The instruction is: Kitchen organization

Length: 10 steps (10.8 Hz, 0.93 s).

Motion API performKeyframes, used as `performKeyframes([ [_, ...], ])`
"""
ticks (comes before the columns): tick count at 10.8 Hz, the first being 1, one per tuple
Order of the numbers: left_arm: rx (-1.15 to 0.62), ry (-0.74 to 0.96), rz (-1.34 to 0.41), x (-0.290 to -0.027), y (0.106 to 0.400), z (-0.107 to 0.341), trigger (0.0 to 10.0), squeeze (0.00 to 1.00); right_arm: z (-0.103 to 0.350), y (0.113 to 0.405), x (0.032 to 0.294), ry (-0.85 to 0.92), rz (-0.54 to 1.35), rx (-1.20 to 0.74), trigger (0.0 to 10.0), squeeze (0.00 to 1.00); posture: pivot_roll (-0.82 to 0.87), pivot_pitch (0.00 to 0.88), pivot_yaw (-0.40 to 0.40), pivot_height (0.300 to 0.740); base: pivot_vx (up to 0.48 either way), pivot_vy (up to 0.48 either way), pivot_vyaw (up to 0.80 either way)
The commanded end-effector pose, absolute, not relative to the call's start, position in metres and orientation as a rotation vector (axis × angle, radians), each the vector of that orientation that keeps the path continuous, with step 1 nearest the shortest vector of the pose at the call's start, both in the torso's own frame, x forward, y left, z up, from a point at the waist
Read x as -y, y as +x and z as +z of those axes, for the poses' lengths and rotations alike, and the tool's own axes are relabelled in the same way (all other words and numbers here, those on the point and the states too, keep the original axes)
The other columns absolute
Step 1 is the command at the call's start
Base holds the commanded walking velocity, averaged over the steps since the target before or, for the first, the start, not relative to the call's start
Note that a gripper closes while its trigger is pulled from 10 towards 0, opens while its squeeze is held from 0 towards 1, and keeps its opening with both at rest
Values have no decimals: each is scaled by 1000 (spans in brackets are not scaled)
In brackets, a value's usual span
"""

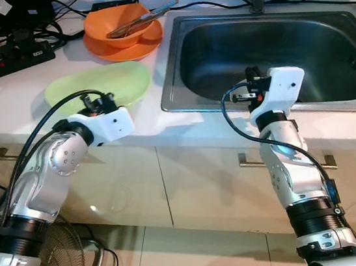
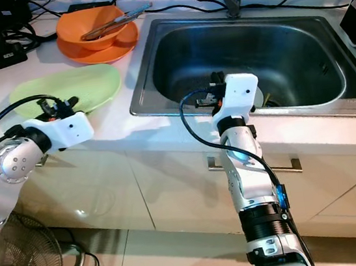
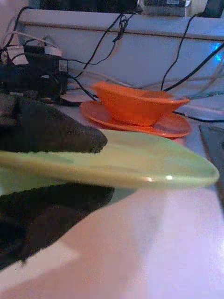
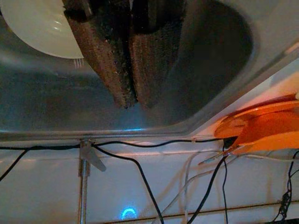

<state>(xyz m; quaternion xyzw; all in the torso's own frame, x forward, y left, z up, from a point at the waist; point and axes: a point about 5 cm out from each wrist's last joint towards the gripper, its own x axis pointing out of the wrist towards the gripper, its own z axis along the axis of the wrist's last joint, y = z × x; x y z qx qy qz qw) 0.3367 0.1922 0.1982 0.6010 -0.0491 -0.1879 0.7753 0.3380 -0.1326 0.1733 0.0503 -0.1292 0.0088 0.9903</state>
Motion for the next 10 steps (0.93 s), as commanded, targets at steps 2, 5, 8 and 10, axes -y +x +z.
performKeyframes([
  [2,137,1296,-439,-184,332,203,0,0,176,339,134,111,9,275,10000,0,112,95,6,740,0,0,0],
  [5,200,1301,-451,-169,329,214,0,0,176,340,134,111,15,274,10000,0,117,93,3,740,0,0,0],
  [8,324,1281,-453,-147,326,225,10000,0,176,340,134,109,16,275,10000,0,112,90,2,740,0,0,0],
  [10,467,1247,-470,-121,322,232,10000,0,180,341,135,119,18,280,10000,0,101,75,3,740,0,0,0],
])
